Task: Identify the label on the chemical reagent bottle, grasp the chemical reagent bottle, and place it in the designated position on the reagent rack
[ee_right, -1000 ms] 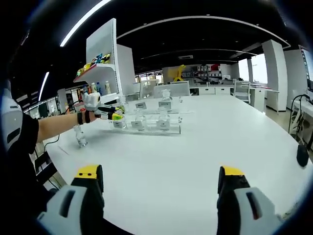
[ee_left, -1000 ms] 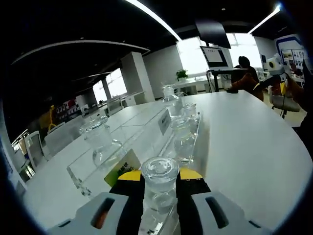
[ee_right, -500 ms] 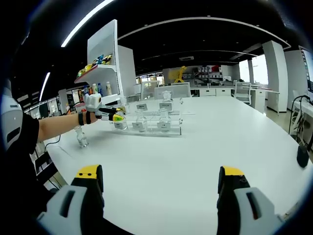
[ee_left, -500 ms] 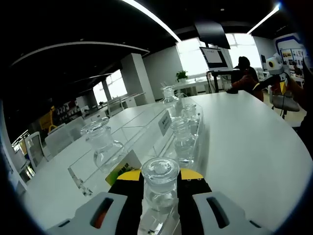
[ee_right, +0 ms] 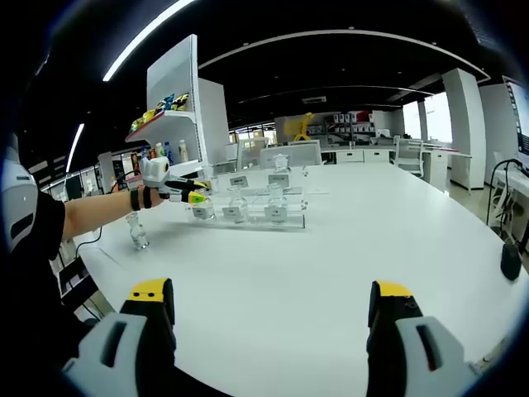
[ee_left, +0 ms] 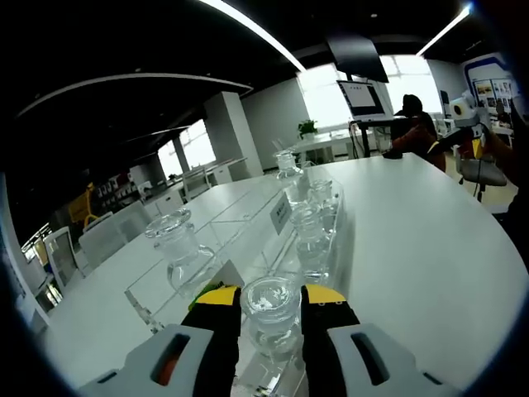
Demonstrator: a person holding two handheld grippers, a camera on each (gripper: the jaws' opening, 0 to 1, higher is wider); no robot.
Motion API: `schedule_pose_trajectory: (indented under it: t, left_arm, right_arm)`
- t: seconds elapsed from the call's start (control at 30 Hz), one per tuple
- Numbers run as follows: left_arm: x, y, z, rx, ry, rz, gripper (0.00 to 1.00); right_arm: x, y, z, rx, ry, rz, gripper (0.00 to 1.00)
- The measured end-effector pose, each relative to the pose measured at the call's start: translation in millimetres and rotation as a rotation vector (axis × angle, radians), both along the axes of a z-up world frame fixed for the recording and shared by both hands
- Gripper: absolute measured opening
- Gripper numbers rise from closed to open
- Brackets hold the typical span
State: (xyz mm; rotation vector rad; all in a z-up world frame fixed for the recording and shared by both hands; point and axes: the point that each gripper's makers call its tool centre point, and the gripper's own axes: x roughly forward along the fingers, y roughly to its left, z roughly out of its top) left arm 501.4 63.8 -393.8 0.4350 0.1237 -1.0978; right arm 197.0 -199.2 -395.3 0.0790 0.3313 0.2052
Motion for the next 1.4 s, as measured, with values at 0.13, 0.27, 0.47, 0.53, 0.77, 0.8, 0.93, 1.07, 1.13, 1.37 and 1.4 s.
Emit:
schedule_pose_trajectory:
  t: [0.13,0.27,0.47,0.53,0.77,0.8,0.93,1.07,1.13,1.37,1.4]
  left_arm:
    - [0.7,0.5,0.2,0.007,-0.004,0.000,0.31]
    - [1.5,0.7,2.7,-0.001,-0.006,0.005,0.31]
    - [1.7,1.4,6.1,-0.004,-0.013,0.010,0.32]
    - [0.9,1.3,7.2,-0.005,-0.014,0.012,0.32]
    - [0.2,1.1,9.2,-0.007,-0.015,0.017,0.34]
    - [0.2,1.6,9.8,-0.010,-0.013,0.018,0.35]
    - [-1.6,1.9,14.3,-0.026,-0.007,0.020,0.37]
    - [-6.5,0.7,28.8,-0.060,-0.012,0.018,0.37]
    - [-9.3,0.5,33.4,-0.073,-0.007,0.022,0.38]
    - [-34.6,-4.5,55.0,-0.136,0.047,0.010,0.41]
    - [-39.9,-5.4,57.7,-0.138,0.049,0.007,0.42]
  right_arm:
    - [-0.9,-0.1,0.5,0.000,-0.002,-0.001,0.94]
    - [-2.5,0.6,1.3,-0.001,-0.004,0.000,0.94]
    - [-4.3,-0.3,3.1,-0.002,-0.010,-0.003,0.94]
    - [-4.7,-0.4,3.3,-0.003,-0.010,-0.004,0.94]
    - [-6.2,1.1,3.9,-0.007,-0.013,-0.001,0.94]
    - [-6.5,1.1,4.1,-0.007,-0.014,-0.001,0.94]
    - [-7.4,0.9,4.5,-0.009,-0.014,-0.001,0.94]
    - [-9.0,-1.2,7.0,-0.011,-0.020,-0.006,0.94]
    - [-9.5,-0.7,7.8,-0.010,-0.023,-0.005,0.94]
    - [-10.8,-1.1,10.2,-0.011,-0.029,-0.004,0.94]
    - [-10.9,-1.1,10.6,-0.011,-0.030,-0.004,0.94]
